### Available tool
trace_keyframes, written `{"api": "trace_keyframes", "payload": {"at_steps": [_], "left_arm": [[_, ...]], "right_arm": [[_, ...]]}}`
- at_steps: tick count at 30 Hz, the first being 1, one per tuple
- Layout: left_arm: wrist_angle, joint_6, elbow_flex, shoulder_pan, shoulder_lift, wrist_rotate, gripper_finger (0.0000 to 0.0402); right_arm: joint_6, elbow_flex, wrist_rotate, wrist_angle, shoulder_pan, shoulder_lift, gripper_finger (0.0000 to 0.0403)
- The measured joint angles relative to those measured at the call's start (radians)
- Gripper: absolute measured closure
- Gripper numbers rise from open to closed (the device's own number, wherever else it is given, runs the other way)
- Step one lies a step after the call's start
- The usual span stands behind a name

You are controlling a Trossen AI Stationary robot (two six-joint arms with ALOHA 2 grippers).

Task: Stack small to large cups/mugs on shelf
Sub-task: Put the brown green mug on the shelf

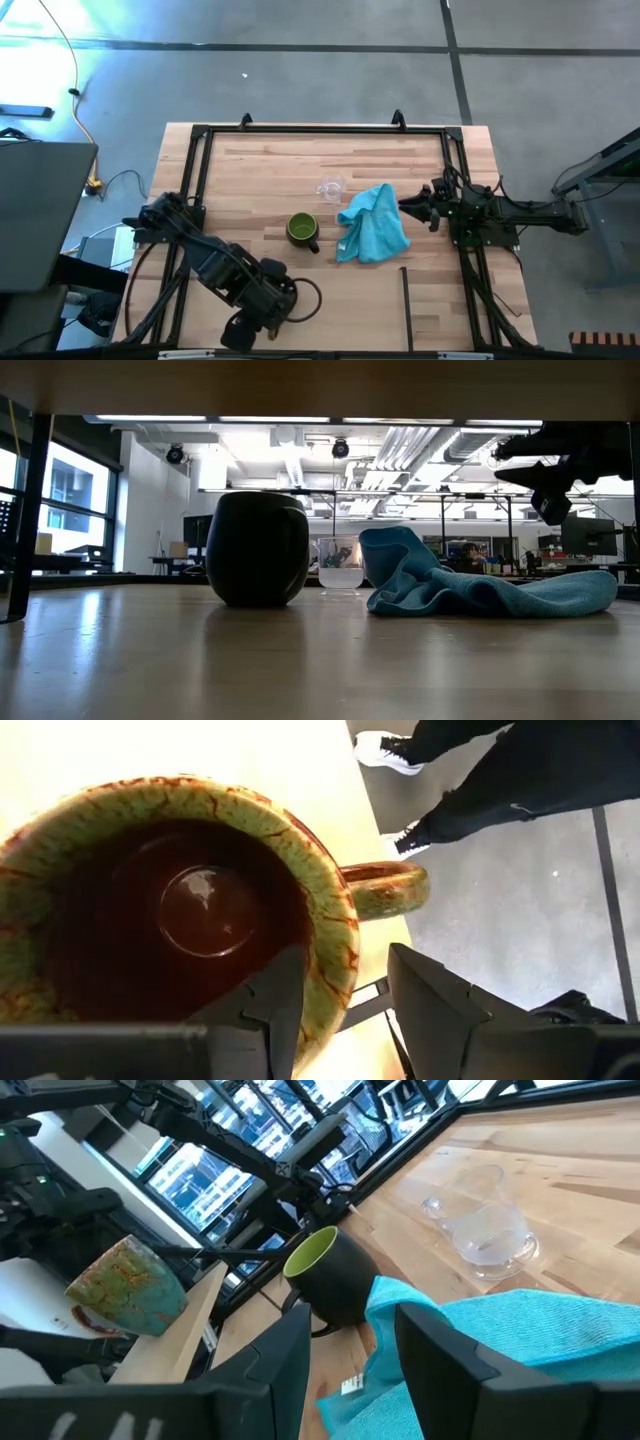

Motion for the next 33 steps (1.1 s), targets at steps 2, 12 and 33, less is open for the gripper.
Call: {"api": "trace_keyframes", "payload": {"at_steps": [2,12,33], "left_arm": [[0.002,-0.016,0.000,0.000,0.014,0.002,0.0266],[0.001,-0.096,-0.001,0.000,0.040,0.005,0.0276],[0.003,-0.120,0.000,0.000,0.041,0.023,0.0323]], "right_arm": [[0.000,0.000,-0.006,-0.001,0.000,0.000,0.0263],[0.000,0.000,-0.019,-0.001,0.000,0.006,0.0263],[0.000,0.000,-0.025,0.000,0.000,0.006,0.0263]]}}
